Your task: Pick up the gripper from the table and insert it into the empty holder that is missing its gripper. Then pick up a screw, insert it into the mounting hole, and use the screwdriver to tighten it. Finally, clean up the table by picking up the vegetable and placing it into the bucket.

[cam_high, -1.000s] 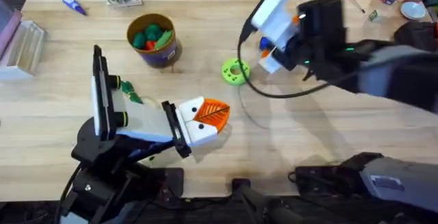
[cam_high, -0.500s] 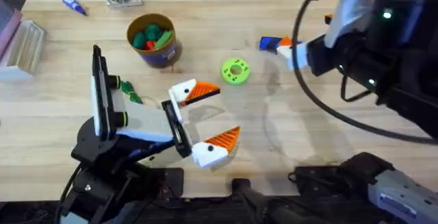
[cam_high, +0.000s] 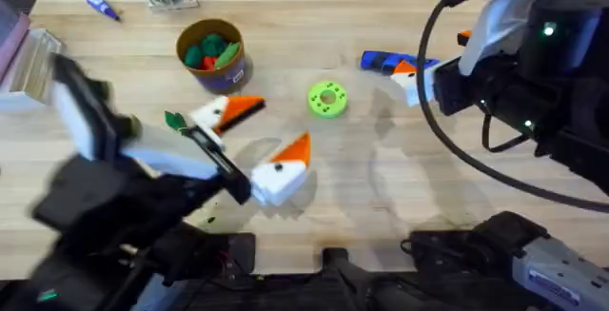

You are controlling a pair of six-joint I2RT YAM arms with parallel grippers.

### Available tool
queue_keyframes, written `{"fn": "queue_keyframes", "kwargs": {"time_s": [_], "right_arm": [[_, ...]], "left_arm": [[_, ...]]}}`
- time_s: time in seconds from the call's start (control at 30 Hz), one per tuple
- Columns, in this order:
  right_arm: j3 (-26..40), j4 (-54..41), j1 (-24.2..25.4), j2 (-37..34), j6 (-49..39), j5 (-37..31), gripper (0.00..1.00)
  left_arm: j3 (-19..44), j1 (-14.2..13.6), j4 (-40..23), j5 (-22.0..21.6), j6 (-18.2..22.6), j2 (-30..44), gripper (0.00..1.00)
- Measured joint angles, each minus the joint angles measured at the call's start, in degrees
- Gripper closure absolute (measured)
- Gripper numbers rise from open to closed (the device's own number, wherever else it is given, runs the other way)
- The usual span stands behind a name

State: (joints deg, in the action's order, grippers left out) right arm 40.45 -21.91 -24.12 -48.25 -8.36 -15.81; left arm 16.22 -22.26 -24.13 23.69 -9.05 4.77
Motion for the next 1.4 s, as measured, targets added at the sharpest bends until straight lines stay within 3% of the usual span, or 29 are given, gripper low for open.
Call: {"fn": "queue_keyframes", "kwargs": {"time_s": [0.17, 0.3, 0.43, 0.5, 0.77, 0.83, 0.9, 1.03, 1.2, 1.3, 1.4], "right_arm": [[0.0, 0.1, 0.0, 0.0, 1.8, 0.0, 0.041], [0.0, 0.1, 0.0, 0.0, 3.1, 0.0, 0.042], [0.0, 0.1, 0.0, 0.0, 3.7, 0.0, 0.042], [0.0, 0.1, 0.0, 0.0, 3.9, 0.0, 0.042], [0.0, 0.1, 0.0, 0.0, 4.1, 0.0, 0.041], [0.0, 0.1, 0.0, 0.0, 4.1, 0.0, 0.042], [0.0, 0.1, 0.0, 0.0, 4.1, 0.0, 0.041], [0.0, 0.1, 0.0, 0.0, 4.1, 0.0, 0.041], [0.0, 0.1, 0.0, 0.0, 4.1, 0.0, 0.040], [0.0, 0.1, 0.0, 0.0, 4.1, 0.0, 0.040], [0.0, 0.1, 0.0, 0.0, 4.1, 0.0, 0.040]], "left_arm": [[13.7, 0.0, -9.5, -7.4, -0.1, 12.2, 0.015], [25.3, 0.0, -21.5, -13.4, -0.4, 26.0, 0.015], [34.8, 0.8, -31.6, -17.2, -2.3, 38.7, 0.015], [38.6, 1.9, -33.2, -18.2, -3.1, 44.4, 0.015], [42.9, 3.0, -37.3, -17.4, -4.2, 59.0, 0.015], [42.9, 4.1, -38.4, -17.8, -6.6, 61.5, 0.015], [42.9, 6.6, -39.7, -19.0, -10.4, 63.3, 0.015], [42.9, 14.5, -40.7, -20.7, -15.3, 64.2, 0.015], [42.9, 26.2, -41.6, -22.5, -17.6, 64.2, 0.015], [42.9, 31.6, -41.8, -23.4, -18.2, 64.6, 0.016], [42.9, 35.2, -41.6, -23.5, -18.3, 66.2, 0.015]]}}
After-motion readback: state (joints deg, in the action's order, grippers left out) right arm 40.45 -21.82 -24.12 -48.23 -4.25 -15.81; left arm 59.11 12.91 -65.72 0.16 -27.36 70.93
